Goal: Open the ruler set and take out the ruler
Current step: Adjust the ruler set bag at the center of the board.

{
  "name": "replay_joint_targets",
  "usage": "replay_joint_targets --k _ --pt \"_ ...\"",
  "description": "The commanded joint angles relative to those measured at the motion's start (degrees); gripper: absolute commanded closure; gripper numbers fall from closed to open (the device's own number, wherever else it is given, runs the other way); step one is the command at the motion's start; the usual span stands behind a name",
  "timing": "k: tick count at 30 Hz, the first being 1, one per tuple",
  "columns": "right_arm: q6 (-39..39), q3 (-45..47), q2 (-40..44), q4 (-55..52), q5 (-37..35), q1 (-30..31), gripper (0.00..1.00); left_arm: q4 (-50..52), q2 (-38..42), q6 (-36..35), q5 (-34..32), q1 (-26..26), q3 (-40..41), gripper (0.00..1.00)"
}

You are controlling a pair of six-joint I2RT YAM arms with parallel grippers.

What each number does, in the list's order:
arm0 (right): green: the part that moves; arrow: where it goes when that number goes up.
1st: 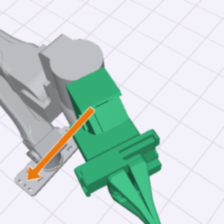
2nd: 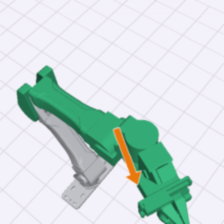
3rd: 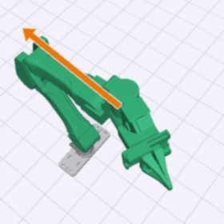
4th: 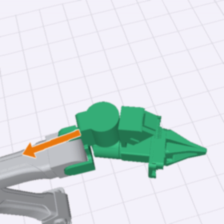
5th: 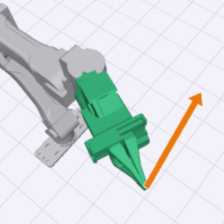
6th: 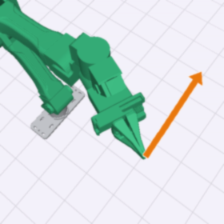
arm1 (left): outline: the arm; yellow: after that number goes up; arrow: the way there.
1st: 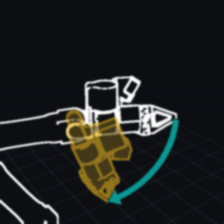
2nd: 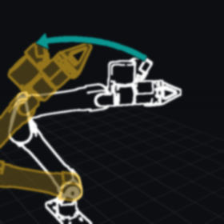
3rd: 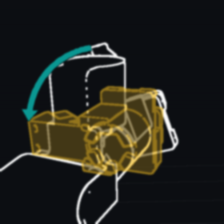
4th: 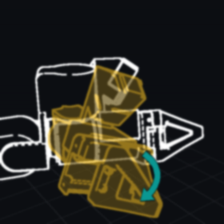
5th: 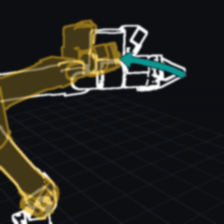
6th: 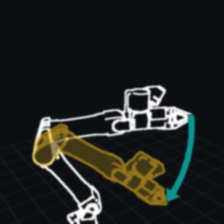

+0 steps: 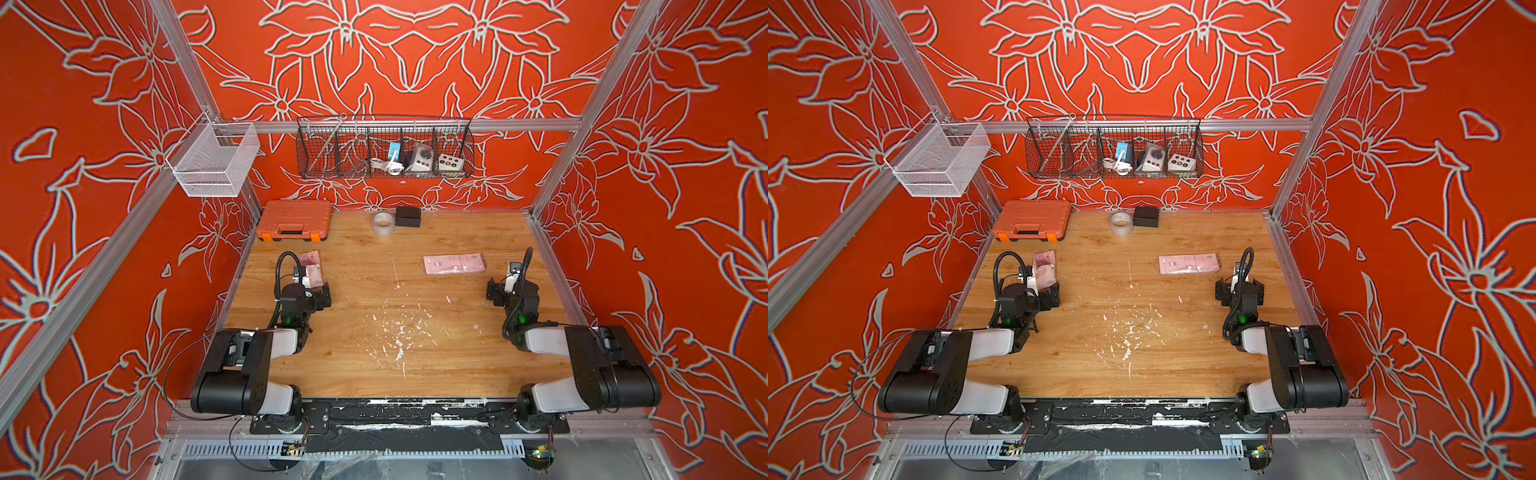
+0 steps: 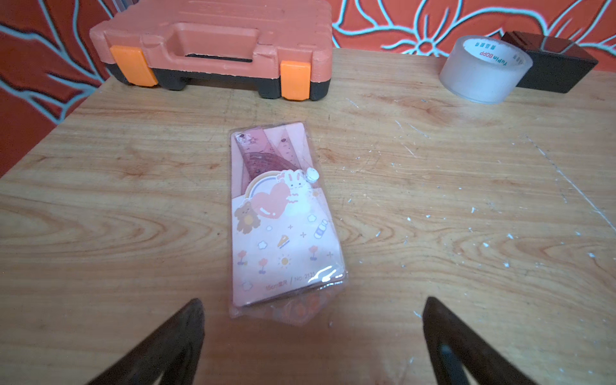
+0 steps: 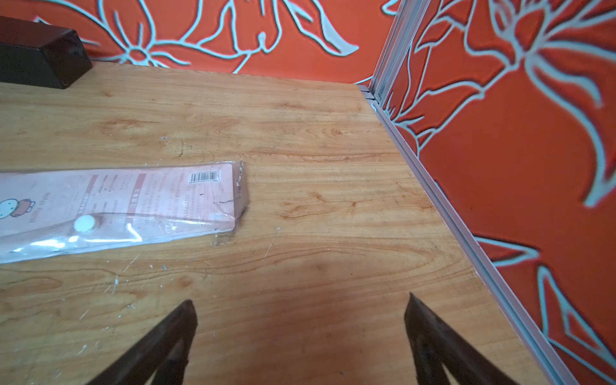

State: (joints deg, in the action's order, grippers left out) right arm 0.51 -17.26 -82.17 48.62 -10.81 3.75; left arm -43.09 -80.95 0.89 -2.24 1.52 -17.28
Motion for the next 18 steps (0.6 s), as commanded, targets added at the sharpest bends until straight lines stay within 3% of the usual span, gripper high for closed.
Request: replay_joint_targets --k 1,11,12,14,15,16,18 --pt "-0.76 -0.50 0.35 0.16 0.53 -0.24 0.02 0.11 0.14 -0.35 1.27 0.31 -1.42 0.00" --pt "-0.76 -0.38 0.42 0.39 0.74 -0.23 0.02 0.51 0.71 -0.84 -0.12 -0.31 -2.01 0.00" --pt "-1.28 -0.19 0.71 1.22 1.86 -0.23 0.02 8.69 2.74 -1.74 -1.61 -1.55 -5.24 0.00" --pt "-2.93 -7.97 5.68 -16.72 -1.46 2.21 0.02 24.25 5.70 -2.71 -9.24 -5.46 -14.82 0.00" --pt "-3.99 -14.66 8.01 -28.95 -1.46 4.08 0.02 28.42 7.28 2.57 -13.76 -7.33 -18.78 0.00" --pt "4.35 -21.00 8.91 -37.19 -5.04 5.19 0.02 31.40 9.45 9.12 -10.34 -7.43 -21.96 0.00" --pt "27.76 -30.08 7.64 -52.11 -6.57 4.87 0.02 27.73 11.04 15.94 -2.38 -8.21 -24.44 0.00"
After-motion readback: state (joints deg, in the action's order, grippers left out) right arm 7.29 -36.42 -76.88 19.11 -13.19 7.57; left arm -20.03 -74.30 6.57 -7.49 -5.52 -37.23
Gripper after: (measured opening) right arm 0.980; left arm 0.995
